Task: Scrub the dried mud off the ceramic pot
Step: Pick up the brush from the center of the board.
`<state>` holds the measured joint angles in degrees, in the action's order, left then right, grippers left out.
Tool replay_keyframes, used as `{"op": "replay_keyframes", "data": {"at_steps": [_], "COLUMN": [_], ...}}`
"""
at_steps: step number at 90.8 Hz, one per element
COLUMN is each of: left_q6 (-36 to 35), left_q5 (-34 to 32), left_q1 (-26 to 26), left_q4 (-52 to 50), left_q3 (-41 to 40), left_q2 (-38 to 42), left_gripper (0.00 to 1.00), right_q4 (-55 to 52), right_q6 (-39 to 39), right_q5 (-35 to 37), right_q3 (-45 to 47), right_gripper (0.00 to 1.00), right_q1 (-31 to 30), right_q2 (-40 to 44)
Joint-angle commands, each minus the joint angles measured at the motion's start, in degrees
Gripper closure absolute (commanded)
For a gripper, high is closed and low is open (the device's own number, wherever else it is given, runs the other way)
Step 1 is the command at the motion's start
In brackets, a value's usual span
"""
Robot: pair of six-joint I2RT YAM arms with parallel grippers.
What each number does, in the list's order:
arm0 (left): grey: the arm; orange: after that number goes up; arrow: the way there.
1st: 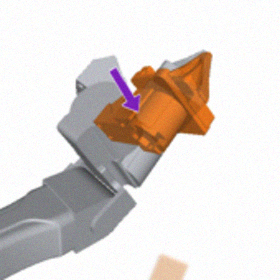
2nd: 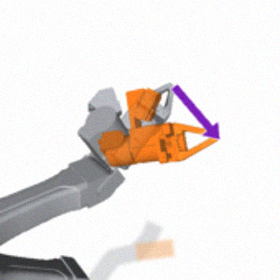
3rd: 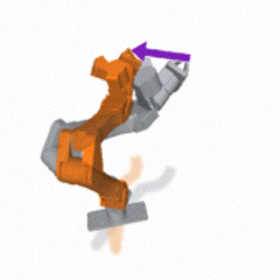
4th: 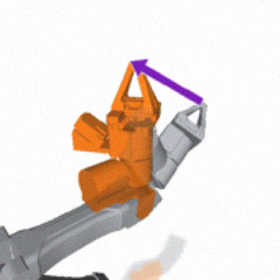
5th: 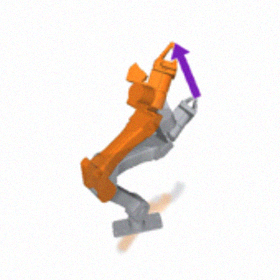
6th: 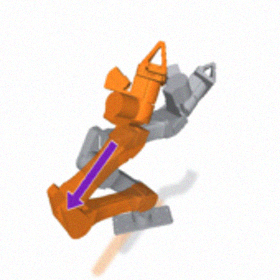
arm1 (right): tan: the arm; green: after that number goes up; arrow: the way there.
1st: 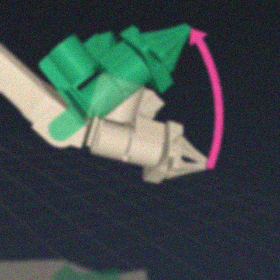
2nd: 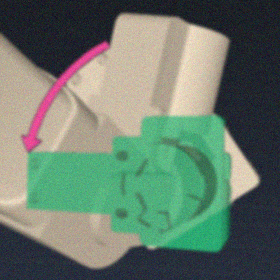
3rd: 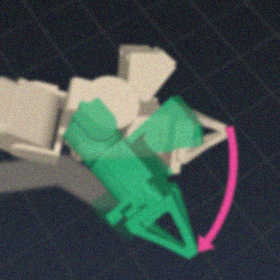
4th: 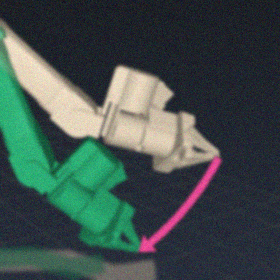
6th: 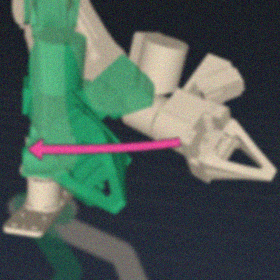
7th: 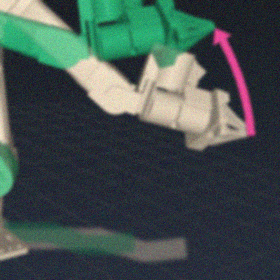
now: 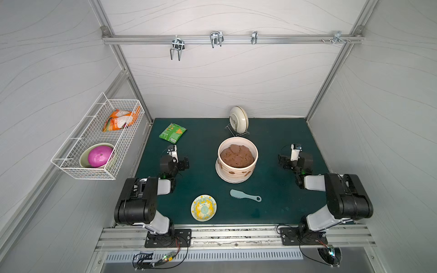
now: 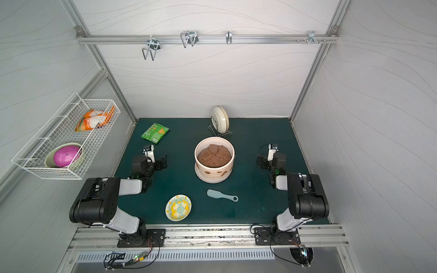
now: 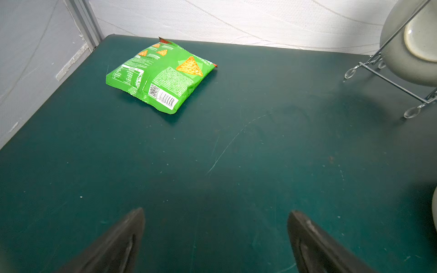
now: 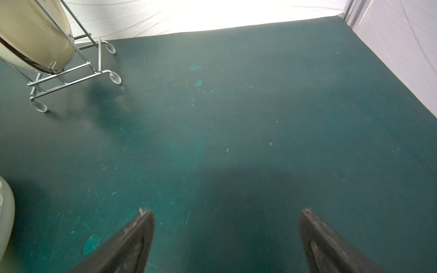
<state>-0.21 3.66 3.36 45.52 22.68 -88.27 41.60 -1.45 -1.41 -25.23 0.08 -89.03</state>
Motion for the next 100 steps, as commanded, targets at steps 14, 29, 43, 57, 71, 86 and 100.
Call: {"op": "replay_keyframes", "data": {"at_steps": [14, 29, 43, 57, 71, 86, 100], "left_q6": [0.2, 0.14, 0.2, 0.17, -0.6, 2.03, 12.02], "left_q5": [-0.15, -0.15, -0.16, -0.19, 1.64, -4.23, -8.89], "left_q1": [0.25, 0.22, 0.25, 0.25, 0.2, 0.2, -1.62], "left_q4": [2.35, 2.25, 2.2, 2.12, 1.39, -6.98, -25.13], "left_q3": [1.49, 1.49, 1.56, 1.54, 1.78, 1.11, 6.34], "left_q2": [-0.51, -0.53, -0.65, -0.55, 0.41, 12.58, 25.46], "left_gripper": [0.0, 0.0, 0.0, 0.0, 0.0, 0.0, 0.0], "right_q4": [1.12, 1.13, 1.11, 1.11, 1.35, -14.15, -22.32], "right_q6": [0.31, 0.35, 0.26, 0.23, 0.28, 1.29, -1.56], "right_q5": [0.28, 0.27, 0.32, 0.29, 0.29, -3.7, -8.54], "right_q3": [-0.96, -0.96, -0.97, -0.96, -0.74, -6.59, -7.37], "right_gripper": [0.01, 0.01, 0.01, 0.01, 0.01, 0.01, 0.01], "right_q1": [0.23, 0.22, 0.23, 0.21, 0.2, 0.27, 0.27], "right_q2": [-0.09, -0.11, -0.17, -0.24, 0.04, 6.76, 19.09]}}
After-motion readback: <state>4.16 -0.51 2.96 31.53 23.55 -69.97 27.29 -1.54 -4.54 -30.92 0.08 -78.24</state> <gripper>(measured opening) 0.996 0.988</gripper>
